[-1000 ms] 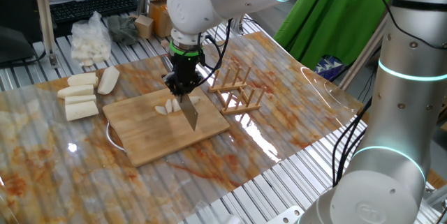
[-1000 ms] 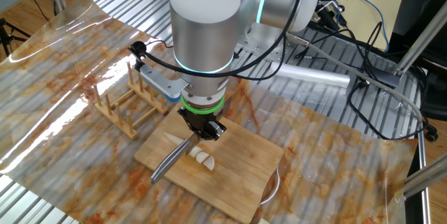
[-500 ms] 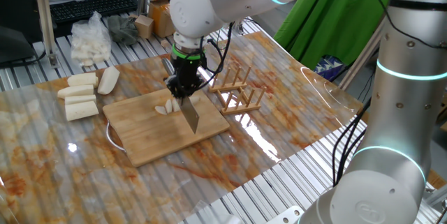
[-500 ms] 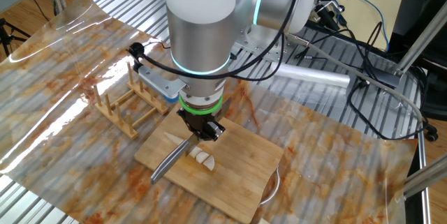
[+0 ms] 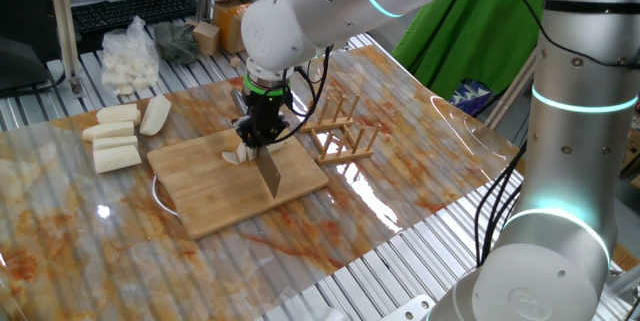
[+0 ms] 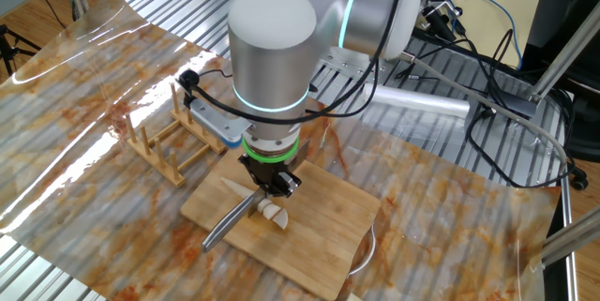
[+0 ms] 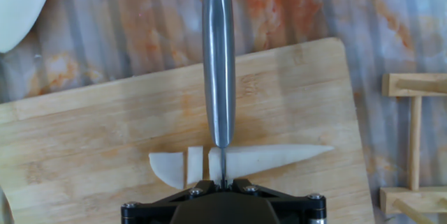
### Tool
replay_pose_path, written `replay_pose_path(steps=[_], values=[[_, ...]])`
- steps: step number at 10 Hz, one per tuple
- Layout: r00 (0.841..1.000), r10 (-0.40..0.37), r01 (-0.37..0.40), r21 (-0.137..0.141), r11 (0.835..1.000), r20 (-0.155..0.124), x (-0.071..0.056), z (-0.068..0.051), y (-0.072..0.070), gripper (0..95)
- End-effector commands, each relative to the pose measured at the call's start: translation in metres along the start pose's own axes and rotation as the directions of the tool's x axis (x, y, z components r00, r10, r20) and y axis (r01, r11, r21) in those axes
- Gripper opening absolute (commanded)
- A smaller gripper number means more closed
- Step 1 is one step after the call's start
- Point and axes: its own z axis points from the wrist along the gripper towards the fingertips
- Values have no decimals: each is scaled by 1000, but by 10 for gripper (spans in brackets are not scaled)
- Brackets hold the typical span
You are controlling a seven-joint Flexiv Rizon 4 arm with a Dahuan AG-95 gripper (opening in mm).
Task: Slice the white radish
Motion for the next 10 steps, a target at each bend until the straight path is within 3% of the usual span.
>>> replay_pose_path(steps=[1, 3, 4, 7, 10], values=[[1000, 26, -26, -12, 1000, -6, 1, 1, 2, 0], [999, 42, -43, -9, 999, -12, 2, -4, 6, 0], [999, 52, -52, -22, 998, -14, 3, -4, 7, 0], [999, 50, -50, -12, 999, -11, 4, -7, 8, 0], [999, 51, -51, 5, 999, -19, 8, -23, 9, 0]])
